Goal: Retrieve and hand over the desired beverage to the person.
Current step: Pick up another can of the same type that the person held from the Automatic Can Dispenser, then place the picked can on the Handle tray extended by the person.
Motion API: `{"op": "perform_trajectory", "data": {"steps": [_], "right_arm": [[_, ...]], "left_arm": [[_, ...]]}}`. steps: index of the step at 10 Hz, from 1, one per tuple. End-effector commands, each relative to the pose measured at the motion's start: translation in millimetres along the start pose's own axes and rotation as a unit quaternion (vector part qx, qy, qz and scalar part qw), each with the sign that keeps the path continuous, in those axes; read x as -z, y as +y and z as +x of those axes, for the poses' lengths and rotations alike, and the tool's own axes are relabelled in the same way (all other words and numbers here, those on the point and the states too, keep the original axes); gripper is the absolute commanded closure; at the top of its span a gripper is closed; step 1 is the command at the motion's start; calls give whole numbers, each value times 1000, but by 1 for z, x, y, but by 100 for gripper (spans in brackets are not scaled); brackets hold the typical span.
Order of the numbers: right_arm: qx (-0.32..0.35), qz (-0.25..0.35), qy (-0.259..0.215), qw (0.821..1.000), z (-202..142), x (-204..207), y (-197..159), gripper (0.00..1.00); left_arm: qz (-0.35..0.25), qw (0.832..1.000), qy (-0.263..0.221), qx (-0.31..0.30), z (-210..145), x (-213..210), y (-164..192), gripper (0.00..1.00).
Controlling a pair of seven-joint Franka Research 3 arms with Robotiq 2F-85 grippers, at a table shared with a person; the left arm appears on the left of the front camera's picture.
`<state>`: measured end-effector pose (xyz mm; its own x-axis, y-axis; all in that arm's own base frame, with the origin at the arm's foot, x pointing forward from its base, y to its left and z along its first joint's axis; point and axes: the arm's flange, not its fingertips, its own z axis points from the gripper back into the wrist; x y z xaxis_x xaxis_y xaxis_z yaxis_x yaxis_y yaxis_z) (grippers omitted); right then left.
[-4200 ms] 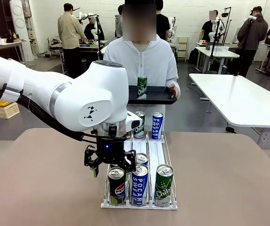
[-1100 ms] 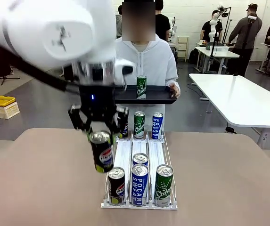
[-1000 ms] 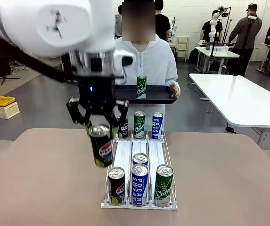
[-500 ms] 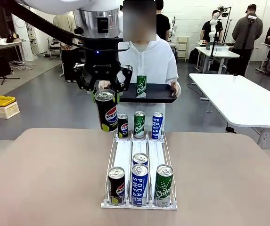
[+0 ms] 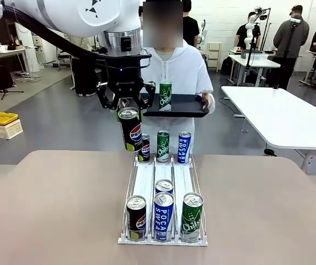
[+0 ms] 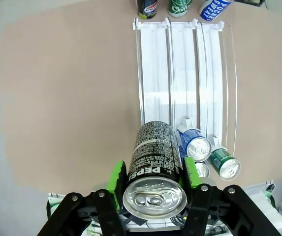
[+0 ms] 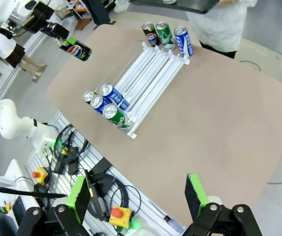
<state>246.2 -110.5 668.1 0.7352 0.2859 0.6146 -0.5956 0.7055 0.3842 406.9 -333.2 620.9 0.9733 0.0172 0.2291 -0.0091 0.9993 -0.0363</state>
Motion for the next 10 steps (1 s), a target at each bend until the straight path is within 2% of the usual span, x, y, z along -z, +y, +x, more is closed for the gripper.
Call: {"op": "perform_trajectory", "data": {"steps": [1,10], "right_arm": [[-8,12,-4,1000,1,0,-1,0],[-8,12,-4,1000,1,0,-1,0]], "left_arm": [[5,1000,1,0,-4,-3,0,44],[5,1000,1,0,-4,-3,0,44]]}}
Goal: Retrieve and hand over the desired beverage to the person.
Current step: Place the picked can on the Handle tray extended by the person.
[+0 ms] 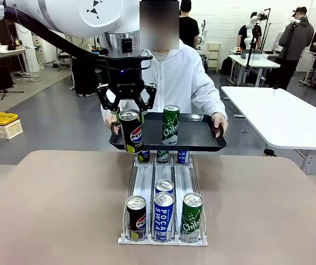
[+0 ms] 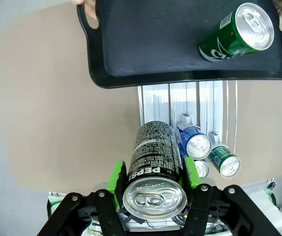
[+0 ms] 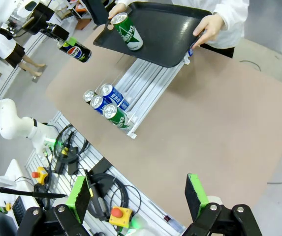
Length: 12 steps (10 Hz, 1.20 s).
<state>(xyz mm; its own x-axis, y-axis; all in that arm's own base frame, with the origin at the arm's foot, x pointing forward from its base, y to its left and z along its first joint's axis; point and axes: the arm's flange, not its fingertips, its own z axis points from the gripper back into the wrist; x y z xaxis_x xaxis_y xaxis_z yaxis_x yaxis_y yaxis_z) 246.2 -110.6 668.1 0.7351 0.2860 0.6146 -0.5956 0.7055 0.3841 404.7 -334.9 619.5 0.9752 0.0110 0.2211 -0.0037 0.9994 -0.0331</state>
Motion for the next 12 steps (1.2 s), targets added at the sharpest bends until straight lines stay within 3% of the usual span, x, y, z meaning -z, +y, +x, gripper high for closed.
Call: {"op": "perform_trajectory", "data": {"steps": [1,12], "right_arm": [[-8,12,-4,1000,1,0,-1,0],[-8,12,-4,1000,1,0,-1,0]], "left_arm": [[4,1000,-3,-3,-1,-4,1,44],[4,1000,-3,-3,-1,-4,1,44]]}}
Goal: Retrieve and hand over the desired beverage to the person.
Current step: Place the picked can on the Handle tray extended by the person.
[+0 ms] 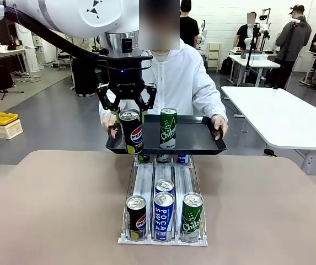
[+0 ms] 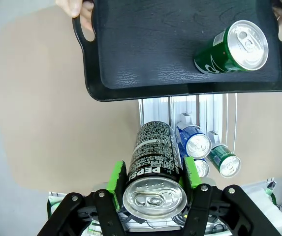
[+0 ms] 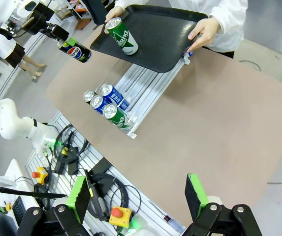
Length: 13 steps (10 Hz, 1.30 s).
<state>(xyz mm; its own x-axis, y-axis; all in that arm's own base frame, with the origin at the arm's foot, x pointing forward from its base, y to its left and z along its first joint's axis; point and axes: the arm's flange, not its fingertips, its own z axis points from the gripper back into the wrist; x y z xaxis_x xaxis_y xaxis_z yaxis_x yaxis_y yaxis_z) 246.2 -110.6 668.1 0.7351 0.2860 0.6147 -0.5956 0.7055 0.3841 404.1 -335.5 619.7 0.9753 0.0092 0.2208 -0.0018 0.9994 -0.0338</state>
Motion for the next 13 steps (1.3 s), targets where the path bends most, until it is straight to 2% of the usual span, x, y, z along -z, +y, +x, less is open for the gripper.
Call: {"op": "perform_trajectory", "data": {"steps": [1,4,7,10,13], "right_arm": [[-8,12,-4,1000,1,0,-1,0],[-8,12,-4,1000,1,0,-1,0],[-8,12,-4,1000,1,0,-1,0],[-8,12,-4,1000,1,0,-1,0],[-8,12,-4,1000,1,0,-1,0]], "left_arm": [[5,1000,-4,-4,-1,-4,2,44],[0,1000,0,0,0,0,0,42],[13,998,51,29,46,0,4,42],[-1,992,121,47,94,10,18,42],[-15,988,145,54,129,22,25,42]]}}
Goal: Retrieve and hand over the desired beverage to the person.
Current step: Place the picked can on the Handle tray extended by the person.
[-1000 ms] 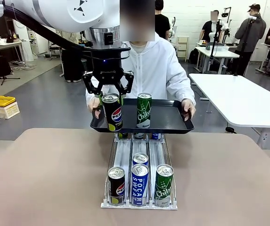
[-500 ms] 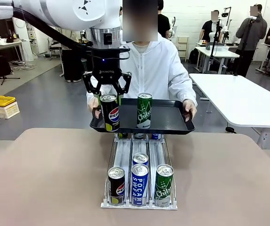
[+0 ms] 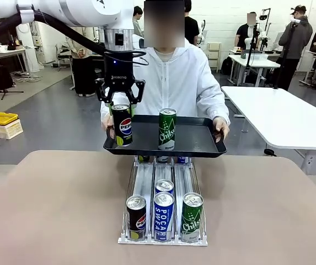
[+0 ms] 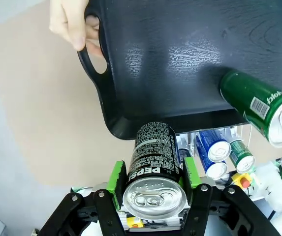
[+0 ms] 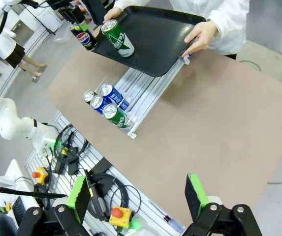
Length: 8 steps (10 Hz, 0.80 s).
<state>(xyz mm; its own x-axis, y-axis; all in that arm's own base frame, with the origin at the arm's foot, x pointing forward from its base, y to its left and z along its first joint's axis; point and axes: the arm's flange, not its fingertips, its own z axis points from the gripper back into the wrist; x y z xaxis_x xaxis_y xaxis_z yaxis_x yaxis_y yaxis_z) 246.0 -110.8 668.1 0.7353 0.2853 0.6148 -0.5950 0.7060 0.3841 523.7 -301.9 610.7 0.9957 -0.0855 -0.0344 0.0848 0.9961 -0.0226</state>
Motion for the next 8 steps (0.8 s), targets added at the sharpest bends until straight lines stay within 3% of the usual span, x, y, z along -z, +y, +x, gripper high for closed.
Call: {"op": "perform_trajectory", "data": {"steps": [1,5,8], "right_arm": [[-8,12,-4,1000,2,0,0,0],[-8,12,-4,1000,2,0,0,0],[-8,12,-4,1000,2,0,0,0]], "left_arm": [[-22,999,25,10,21,-12,-5,42],[-27,999,33,19,43,0,-12,42],[-27,999,11,25,53,-6,-24,42]]}}
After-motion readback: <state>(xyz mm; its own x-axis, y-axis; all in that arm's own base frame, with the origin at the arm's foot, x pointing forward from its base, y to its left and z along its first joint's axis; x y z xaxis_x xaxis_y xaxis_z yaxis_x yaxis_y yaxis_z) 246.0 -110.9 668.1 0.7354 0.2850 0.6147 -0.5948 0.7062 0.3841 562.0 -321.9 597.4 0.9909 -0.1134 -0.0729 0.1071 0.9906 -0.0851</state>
